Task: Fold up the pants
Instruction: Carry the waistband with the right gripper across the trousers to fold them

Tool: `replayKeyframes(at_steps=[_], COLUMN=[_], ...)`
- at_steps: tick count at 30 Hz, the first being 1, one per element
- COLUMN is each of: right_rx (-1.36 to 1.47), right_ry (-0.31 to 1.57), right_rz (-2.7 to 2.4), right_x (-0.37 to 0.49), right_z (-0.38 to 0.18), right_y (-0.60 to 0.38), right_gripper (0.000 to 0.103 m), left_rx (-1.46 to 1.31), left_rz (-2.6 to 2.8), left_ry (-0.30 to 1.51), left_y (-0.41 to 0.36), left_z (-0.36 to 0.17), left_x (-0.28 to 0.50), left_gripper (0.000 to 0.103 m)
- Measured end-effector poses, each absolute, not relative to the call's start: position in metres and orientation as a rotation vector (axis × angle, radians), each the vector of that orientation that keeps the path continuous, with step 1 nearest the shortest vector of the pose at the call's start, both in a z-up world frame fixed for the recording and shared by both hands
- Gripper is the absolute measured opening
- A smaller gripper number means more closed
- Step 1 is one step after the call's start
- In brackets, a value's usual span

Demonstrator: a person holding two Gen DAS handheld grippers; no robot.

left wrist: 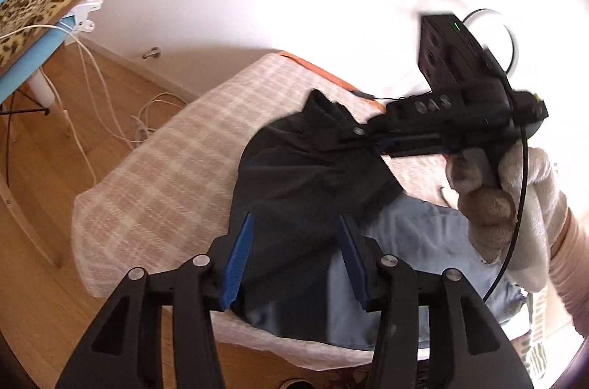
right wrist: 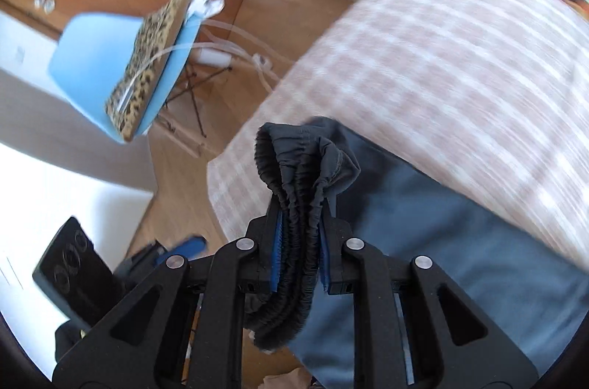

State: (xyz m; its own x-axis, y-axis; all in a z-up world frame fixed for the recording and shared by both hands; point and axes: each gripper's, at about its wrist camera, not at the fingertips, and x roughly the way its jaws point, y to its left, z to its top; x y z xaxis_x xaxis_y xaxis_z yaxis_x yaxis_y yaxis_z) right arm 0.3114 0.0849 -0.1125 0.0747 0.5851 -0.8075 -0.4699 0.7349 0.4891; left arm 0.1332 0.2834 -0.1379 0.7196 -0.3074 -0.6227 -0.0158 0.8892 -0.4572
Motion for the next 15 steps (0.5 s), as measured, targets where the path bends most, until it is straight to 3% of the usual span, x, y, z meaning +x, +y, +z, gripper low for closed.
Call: replayKeyframes(at_steps=[6, 15], right_rx=[0.296, 0.465], right_ry=[1.225, 1.146], right_rz=[0.712, 0.552], right_x=[0.283, 0.223], right_z=[-0.109, -0.112], right_y=[-0.03, -0.196], right_gripper=[0.017, 0.017], left_rx=[-0.455, -0.309], left_rz=[-0.245, -0.399], left_ry=[0.769, 0.909], left_y=[0.254, 0.146], left_z=[-0.131, -0.14], left_x=[0.144, 0.164], left_gripper=[0.045, 0.045])
